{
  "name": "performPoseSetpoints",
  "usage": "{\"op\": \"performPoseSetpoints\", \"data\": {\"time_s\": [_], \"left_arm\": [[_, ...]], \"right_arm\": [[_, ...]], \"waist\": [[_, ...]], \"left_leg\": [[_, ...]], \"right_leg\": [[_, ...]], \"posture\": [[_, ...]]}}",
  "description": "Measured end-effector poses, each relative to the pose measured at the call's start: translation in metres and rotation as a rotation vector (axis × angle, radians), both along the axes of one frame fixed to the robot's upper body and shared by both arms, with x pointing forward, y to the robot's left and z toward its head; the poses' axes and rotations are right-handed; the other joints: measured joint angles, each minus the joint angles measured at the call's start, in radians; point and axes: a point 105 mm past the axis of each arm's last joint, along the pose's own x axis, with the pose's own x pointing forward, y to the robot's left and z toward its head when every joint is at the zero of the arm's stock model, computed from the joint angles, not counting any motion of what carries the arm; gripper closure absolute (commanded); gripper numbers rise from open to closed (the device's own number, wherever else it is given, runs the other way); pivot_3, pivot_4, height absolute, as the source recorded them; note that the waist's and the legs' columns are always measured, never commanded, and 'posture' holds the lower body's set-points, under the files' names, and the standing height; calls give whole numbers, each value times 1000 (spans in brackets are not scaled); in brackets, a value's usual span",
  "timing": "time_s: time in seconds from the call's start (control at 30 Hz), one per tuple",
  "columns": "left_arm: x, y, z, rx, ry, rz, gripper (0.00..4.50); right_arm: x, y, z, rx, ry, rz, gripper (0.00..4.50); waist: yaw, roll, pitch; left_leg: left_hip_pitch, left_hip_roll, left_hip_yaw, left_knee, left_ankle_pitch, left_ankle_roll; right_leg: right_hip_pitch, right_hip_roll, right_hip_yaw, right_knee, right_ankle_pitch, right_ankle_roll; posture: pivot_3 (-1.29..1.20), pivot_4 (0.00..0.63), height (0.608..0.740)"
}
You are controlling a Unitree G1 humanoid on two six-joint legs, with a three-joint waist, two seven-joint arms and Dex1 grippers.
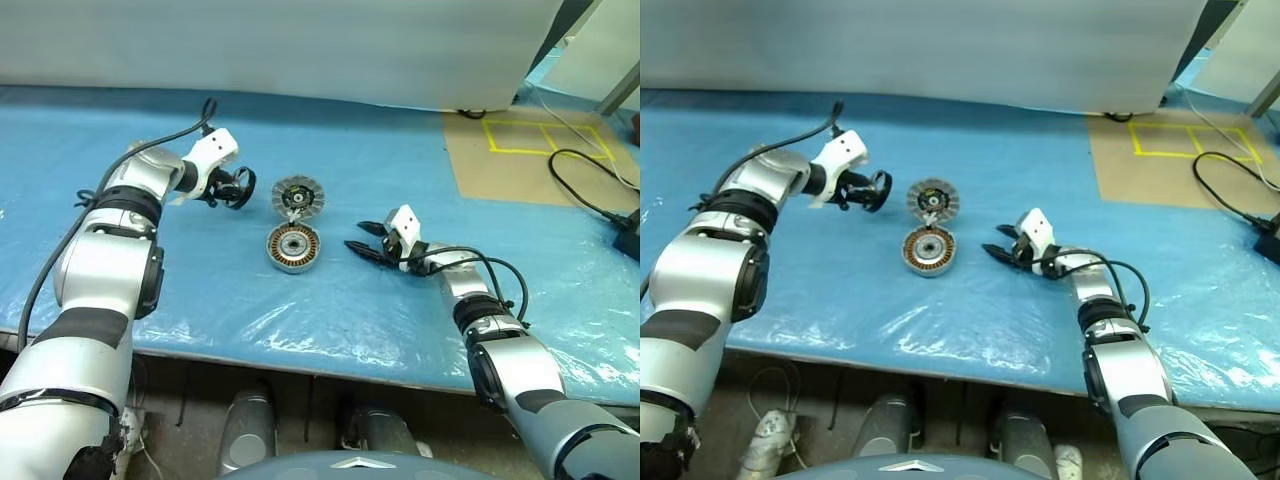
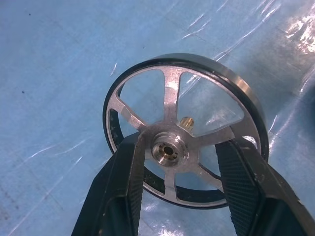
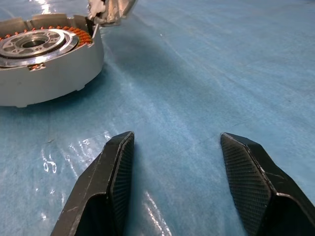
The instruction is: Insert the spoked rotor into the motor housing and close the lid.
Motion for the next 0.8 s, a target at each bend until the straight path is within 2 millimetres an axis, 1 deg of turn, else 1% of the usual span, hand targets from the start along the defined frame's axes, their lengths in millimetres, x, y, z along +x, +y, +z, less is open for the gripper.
{"op": "performPoseSetpoints", "data": {"time_s": [0.07,0.1,0.17,0.2,0.27,0.33,0.37,0.43,0.5,0.57,0.63,0.7,0.77,0.8], "left_arm": [[-6,2,-8,-47,28,-19,2643],[-8,1,-10,-64,34,-34,2643],[-14,9,-8,-96,23,-47,2643],[-16,14,-6,-98,12,-51,2643],[-19,13,-3,-117,-3,-69,2643],[-26,10,-5,-159,-4,-90,2643],[-30,9,-5,-175,-6,-95,2643],[-41,7,-8,-202,2,-100,2643],[-54,2,-11,-229,14,-118,2643],[-68,-2,-13,-251,19,-132,2643],[-75,-6,-14,-277,29,-122,2643],[-78,-7,-9,-315,27,-105,2643],[-82,-11,2,-339,5,-118,2643],[-85,-13,8,-354,-8,-127,2643]], "right_arm": [[0,0,5,7,-2,6,1598],[-5,1,11,8,-1,10,1598],[-22,15,19,20,45,50,1598],[-28,25,28,25,53,75,1598],[-32,33,48,31,39,85,1598],[-33,34,63,31,22,73,1598],[-34,34,67,33,22,65,1598],[-35,35,69,38,34,53,1598],[-37,35,67,38,51,38,1598],[-39,35,65,40,65,29,1598],[-39,35,65,42,71,23,1598],[-40,36,68,56,73,26,1598],[-41,37,70,78,81,27,1598],[-41,36,72,92,86,27,1598]], "waist": [[0,0,0],[3,0,3],[4,0,6],[2,0,6],[0,0,6],[0,1,6],[-2,1,6],[-2,1,6],[-2,2,7],[-2,2,7],[0,5,8],[-1,6,9],[-2,6,9],[-2,6,9]], "left_leg": [[-6,0,1,1,0,0],[-9,0,0,1,0,1],[-19,1,0,3,1,1],[-27,1,0,5,1,1],[-40,2,0,11,1,1],[-46,5,0,18,1,1],[-48,5,0,18,1,1],[-48,4,0,19,1,0],[-47,4,0,20,1,-1],[-45,4,0,20,4,-5],[-41,4,0,20,5,-7],[-39,3,0,20,5,-7],[-38,3,0,20,5,-7],[-38,3,0,20,5,-7]], "right_leg": [[-5,0,0,0,0,0],[-8,0,-1,1,0,0],[-21,0,-1,7,3,4],[-30,0,-1,16,3,5],[-44,0,-2,24,3,5],[-49,0,-3,29,2,5],[-51,0,-3,30,2,5],[-52,0,-3,30,2,5],[-52,0,-2,31,2,5],[-50,0,-2,32,1,3],[-46,0,-2,32,0,1],[-43,0,-1,31,0,1],[-42,0,-1,31,0,1],[-42,0,-1,31,2,4]], "posture": [[0,150,740],[0,150,740],[0,150,740],[0,150,740],[0,150,740],[0,150,740],[0,150,740],[0,150,740],[0,150,740],[0,150,740],[0,150,740],[0,150,740],[0,150,740],[0,150,740]]}}
